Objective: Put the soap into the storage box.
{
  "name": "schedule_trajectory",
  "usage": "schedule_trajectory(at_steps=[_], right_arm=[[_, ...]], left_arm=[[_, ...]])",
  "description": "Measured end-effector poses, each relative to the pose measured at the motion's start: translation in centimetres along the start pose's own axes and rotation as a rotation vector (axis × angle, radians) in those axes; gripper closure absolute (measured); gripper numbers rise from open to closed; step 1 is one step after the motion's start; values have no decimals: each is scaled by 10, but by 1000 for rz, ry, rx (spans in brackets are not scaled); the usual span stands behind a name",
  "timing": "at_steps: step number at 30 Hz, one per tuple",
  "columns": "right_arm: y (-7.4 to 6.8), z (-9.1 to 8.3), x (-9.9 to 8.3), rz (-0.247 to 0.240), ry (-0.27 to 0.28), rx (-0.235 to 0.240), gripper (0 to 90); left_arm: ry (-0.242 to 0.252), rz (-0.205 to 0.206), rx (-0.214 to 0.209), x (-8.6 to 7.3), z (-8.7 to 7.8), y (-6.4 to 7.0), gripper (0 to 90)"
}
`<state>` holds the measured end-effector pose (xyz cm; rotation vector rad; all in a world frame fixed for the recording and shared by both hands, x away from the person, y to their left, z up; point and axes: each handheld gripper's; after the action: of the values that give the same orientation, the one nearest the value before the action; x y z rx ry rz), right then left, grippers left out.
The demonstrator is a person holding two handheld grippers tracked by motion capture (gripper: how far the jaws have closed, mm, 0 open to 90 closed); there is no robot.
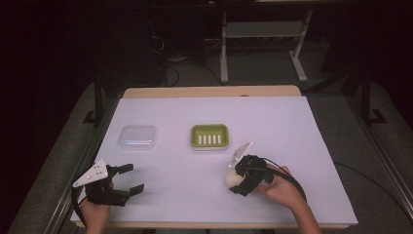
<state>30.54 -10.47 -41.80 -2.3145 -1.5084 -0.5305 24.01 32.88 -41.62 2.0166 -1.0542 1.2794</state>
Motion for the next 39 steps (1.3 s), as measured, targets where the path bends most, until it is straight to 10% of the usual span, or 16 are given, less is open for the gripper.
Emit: schedule_trajectory(at_steps=[39], right_arm=[[33, -25, 45, -16, 54, 57, 243]], left_arm=[[10, -7, 4, -1, -2, -1, 131]])
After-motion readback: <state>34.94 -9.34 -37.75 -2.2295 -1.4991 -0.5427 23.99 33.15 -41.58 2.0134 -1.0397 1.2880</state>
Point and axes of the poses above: each handheld gripper's, and its own axes: z roughly forward along the jaws, x roughly out of its top, y roughly to its right, and after that the axes turned 6 degrees about z, right-handed
